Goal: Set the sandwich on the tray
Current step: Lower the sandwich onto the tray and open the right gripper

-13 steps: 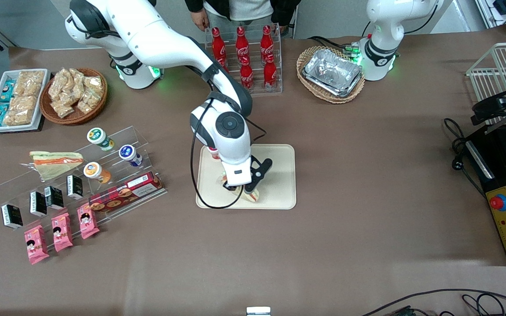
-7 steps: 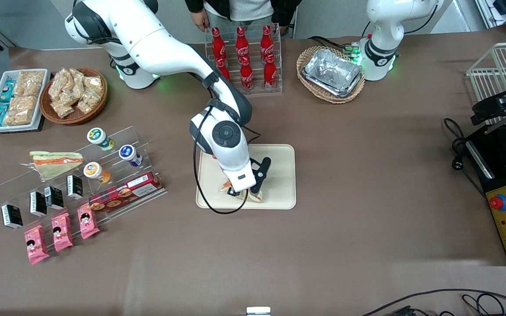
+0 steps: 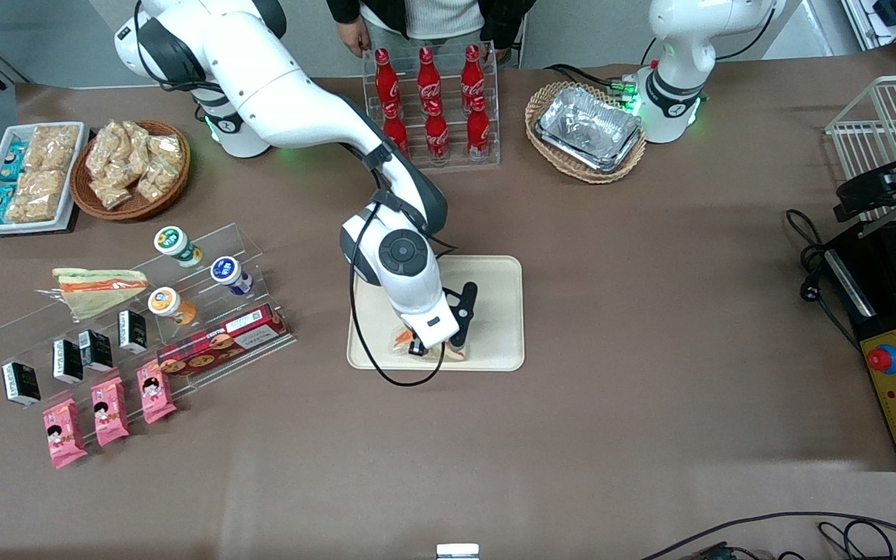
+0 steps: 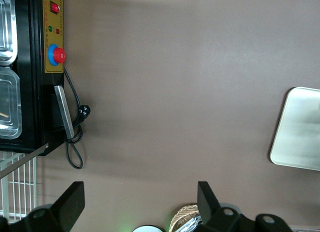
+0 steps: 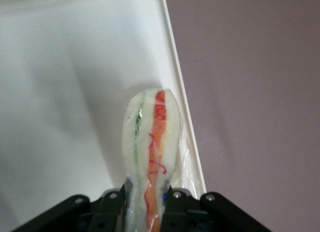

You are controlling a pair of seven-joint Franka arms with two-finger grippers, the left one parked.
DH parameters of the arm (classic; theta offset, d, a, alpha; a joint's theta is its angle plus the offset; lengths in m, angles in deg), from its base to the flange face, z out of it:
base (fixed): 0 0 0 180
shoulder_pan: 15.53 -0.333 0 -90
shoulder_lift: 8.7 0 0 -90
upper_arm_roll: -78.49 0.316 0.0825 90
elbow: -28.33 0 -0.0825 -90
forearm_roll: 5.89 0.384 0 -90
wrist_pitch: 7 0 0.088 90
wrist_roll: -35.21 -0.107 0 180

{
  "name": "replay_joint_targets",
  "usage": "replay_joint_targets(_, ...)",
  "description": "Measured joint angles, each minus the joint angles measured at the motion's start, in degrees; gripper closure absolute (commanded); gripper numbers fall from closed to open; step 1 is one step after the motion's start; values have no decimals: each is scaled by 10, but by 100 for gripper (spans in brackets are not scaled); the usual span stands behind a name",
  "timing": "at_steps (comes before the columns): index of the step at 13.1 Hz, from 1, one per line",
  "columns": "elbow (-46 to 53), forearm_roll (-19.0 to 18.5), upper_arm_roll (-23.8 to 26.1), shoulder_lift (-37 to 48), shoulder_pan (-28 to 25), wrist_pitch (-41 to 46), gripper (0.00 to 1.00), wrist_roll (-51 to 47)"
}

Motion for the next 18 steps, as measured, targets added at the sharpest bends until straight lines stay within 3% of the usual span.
replay_joint_targets(9,4,2,2,-19,6,-10,100,62)
replay_joint_targets(15,7,3,2,-23,14,-18,94,86)
replay_joint_targets(18,7,3,2,-24,17,-24,72,94)
